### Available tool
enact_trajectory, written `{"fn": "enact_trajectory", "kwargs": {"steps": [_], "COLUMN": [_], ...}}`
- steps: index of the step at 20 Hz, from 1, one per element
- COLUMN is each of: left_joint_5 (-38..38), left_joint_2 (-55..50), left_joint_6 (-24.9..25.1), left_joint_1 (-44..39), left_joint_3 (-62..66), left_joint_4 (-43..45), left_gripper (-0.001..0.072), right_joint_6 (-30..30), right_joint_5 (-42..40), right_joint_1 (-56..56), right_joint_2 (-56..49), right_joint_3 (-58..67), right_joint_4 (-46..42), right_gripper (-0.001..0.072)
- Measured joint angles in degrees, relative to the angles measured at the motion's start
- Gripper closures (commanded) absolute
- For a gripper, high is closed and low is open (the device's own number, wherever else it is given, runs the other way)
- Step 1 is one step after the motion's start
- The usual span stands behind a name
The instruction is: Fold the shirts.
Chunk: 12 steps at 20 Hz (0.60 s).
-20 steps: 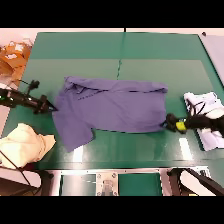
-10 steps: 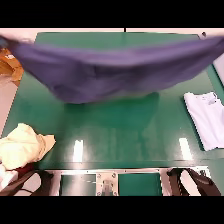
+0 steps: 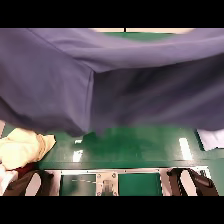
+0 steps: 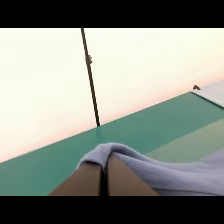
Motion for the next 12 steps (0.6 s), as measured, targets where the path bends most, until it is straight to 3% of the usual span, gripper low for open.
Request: {"fn": "enact_trajectory", "kwargs": {"steps": [4,12], "left_joint_5": [1.01,10.95], "left_joint_2": [-3.41,-26.45], "left_joint_6": [0.42,12.7], "left_joint_1": [0.0,-3.37], "left_joint_3": [-12.96,-39.45], "left_joint_4": [-4.37,-13.55], "left_gripper": [0.0687,0.0687], "right_joint_6": [-1.09,-6.32], "right_joint_5": [-0.52,-10.88], "right_joint_1": [0.87,11.02], "right_joint_2": [-4.17,-28.09], "right_joint_3": [-9.27,-24.9], "right_joint_4": [2.4,4.42], "right_gripper": [0.0696,0.0696]}}
